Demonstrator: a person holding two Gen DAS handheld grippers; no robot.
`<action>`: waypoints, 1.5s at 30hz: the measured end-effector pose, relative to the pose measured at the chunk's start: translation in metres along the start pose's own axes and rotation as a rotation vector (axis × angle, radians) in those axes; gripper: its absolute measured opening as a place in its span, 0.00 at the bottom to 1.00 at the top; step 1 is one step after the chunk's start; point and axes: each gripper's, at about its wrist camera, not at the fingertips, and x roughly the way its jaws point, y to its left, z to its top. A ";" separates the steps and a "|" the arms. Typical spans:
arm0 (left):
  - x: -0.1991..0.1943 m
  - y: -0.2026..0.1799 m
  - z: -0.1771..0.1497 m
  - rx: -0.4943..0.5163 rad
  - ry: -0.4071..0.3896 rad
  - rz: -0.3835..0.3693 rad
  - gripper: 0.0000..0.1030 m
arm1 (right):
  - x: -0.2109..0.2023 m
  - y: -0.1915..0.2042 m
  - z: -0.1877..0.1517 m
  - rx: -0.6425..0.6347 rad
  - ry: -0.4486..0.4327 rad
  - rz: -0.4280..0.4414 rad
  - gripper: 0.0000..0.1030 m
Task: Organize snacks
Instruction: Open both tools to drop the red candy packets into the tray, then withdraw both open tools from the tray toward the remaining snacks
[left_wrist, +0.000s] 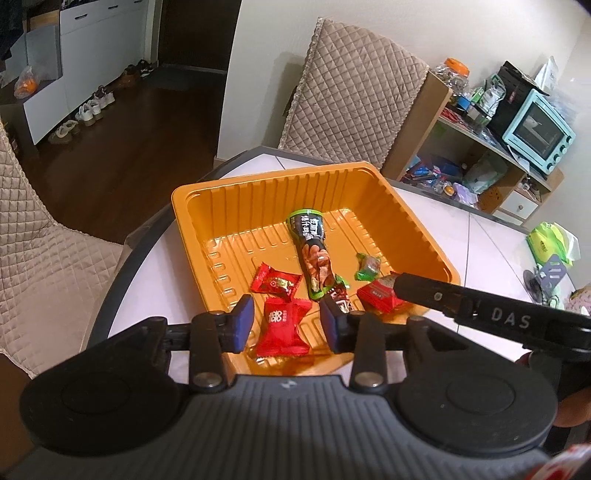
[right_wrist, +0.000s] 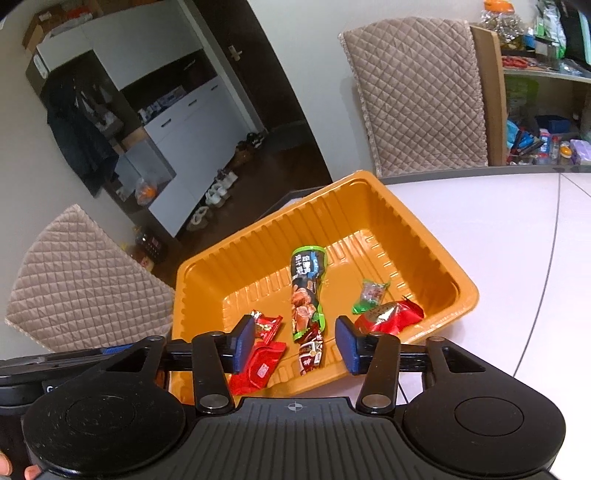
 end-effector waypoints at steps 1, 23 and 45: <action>-0.003 0.000 -0.001 0.006 -0.001 -0.004 0.35 | -0.005 0.000 -0.002 0.002 -0.006 -0.001 0.51; -0.074 -0.022 -0.051 0.113 0.026 -0.068 0.59 | -0.123 0.007 -0.060 0.088 -0.116 -0.071 0.75; -0.094 -0.049 -0.118 0.239 0.120 -0.147 0.60 | -0.186 -0.002 -0.151 0.182 -0.069 -0.191 0.76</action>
